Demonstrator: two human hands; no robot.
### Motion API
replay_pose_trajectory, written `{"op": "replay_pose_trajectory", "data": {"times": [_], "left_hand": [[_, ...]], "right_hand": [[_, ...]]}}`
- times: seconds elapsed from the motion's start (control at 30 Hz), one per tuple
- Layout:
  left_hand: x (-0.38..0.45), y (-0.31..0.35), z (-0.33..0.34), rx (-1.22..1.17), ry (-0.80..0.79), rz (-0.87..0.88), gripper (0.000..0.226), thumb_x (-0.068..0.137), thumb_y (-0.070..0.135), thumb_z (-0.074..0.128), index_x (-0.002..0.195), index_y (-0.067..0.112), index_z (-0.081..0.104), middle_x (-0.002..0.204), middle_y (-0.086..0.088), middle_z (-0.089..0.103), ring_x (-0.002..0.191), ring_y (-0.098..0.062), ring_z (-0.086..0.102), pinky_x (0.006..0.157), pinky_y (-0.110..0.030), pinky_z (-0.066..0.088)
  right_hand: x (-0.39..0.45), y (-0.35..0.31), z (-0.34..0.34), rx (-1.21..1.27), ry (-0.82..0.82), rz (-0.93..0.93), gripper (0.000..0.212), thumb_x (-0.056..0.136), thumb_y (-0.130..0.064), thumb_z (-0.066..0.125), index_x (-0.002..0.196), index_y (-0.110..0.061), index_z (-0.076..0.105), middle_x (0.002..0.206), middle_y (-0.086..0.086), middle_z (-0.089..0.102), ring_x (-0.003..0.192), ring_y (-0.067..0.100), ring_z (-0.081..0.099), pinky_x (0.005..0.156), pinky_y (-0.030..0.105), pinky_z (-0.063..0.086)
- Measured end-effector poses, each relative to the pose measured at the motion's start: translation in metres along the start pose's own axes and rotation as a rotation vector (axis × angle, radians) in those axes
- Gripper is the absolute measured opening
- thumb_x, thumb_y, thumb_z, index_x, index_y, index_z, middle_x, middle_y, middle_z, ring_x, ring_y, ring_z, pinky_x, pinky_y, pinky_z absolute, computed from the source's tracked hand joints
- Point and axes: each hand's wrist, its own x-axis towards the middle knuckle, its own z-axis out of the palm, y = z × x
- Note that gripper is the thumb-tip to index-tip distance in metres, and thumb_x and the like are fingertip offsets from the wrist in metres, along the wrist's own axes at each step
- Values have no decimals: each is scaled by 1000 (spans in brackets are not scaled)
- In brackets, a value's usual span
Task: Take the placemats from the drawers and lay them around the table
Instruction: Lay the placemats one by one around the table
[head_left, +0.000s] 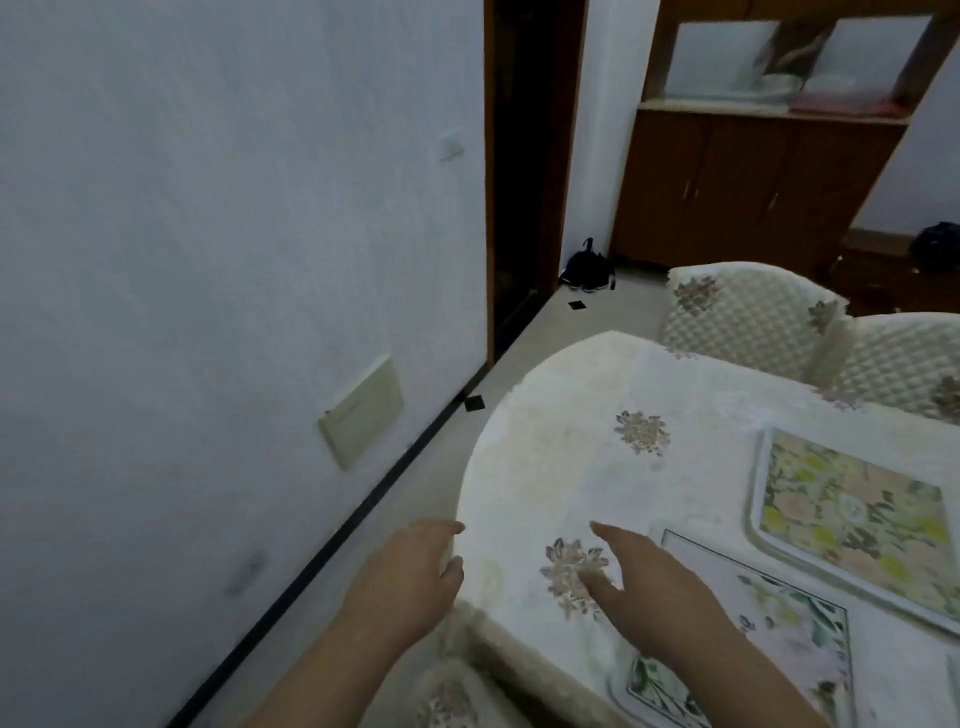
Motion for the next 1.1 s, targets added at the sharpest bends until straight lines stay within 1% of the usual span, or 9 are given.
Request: {"op": "replay_pose_trajectory", "data": {"times": [0.13, 0.2, 0.33, 0.43, 0.6, 0.8, 0.87, 1.0, 1.1], "left_hand": [[43, -73, -33, 38, 3, 56, 49, 102, 40, 46, 151, 31, 43, 153, 12, 45, 138, -7, 42, 113, -24, 32], [67, -111, -61, 87, -4, 90, 49, 103, 42, 43, 152, 33, 40, 154, 15, 43, 140, -6, 39, 113, -22, 28], [118, -185, -113, 170, -13, 112, 50, 102, 50, 38, 151, 38, 38, 155, 17, 41, 141, -9, 39, 111, -34, 35], [151, -218, -149, 212, -5, 138, 51, 101, 54, 37, 149, 38, 39, 151, 16, 46, 136, -12, 45, 105, -38, 40], [200, -223, -194, 136, 66, 266, 50, 101, 52, 41, 148, 33, 45, 147, 10, 53, 134, -12, 48, 106, -37, 42], [251, -213, -231, 126, 87, 374, 51, 103, 52, 37, 150, 33, 43, 150, 12, 49, 137, -10, 44, 109, -35, 36], [273, -211, -237, 150, 80, 386, 55, 102, 55, 31, 150, 32, 43, 150, 11, 49, 137, -11, 44, 110, -33, 34], [327, -200, -248, 172, 95, 399, 76, 90, 65, 11, 150, 32, 44, 149, 13, 50, 135, -10, 45, 108, -35, 38], [372, -188, -256, 165, 118, 383, 81, 87, 68, 9, 148, 32, 46, 148, 13, 51, 134, -11, 47, 109, -34, 39]], "right_hand": [[42, -63, 26, -11, -41, 74, 69, 92, -65, 46, 153, -42, 24, 157, -13, 35, 134, 12, 46, 105, 34, 41], [62, -100, 35, -2, 0, 126, 70, 90, -68, 45, 152, -42, 26, 156, -15, 34, 134, 12, 45, 107, 36, 40], [107, -180, 38, -22, 113, 187, 67, 92, -69, 41, 151, -40, 31, 155, -17, 37, 137, 10, 43, 108, 32, 40], [130, -229, 37, -42, 231, 197, 65, 93, -68, 39, 150, -38, 36, 154, -17, 39, 139, 8, 41, 109, 30, 38], [160, -276, 19, -62, 335, 223, 62, 95, -66, 38, 150, -37, 37, 155, -16, 39, 140, 8, 39, 109, 29, 36], [209, -302, -4, -17, 400, 243, 61, 95, -64, 40, 148, -34, 40, 151, -15, 43, 137, 12, 43, 107, 32, 40], [231, -303, -10, 5, 402, 240, 61, 94, -64, 42, 147, -34, 40, 151, -15, 44, 137, 11, 43, 107, 32, 40], [287, -293, -24, 48, 404, 232, 61, 94, -64, 42, 147, -35, 40, 151, -16, 44, 137, 11, 41, 108, 33, 39], [343, -281, -40, 96, 396, 199, 62, 93, -65, 43, 147, -34, 40, 151, -14, 44, 136, 13, 43, 106, 35, 39]]}}
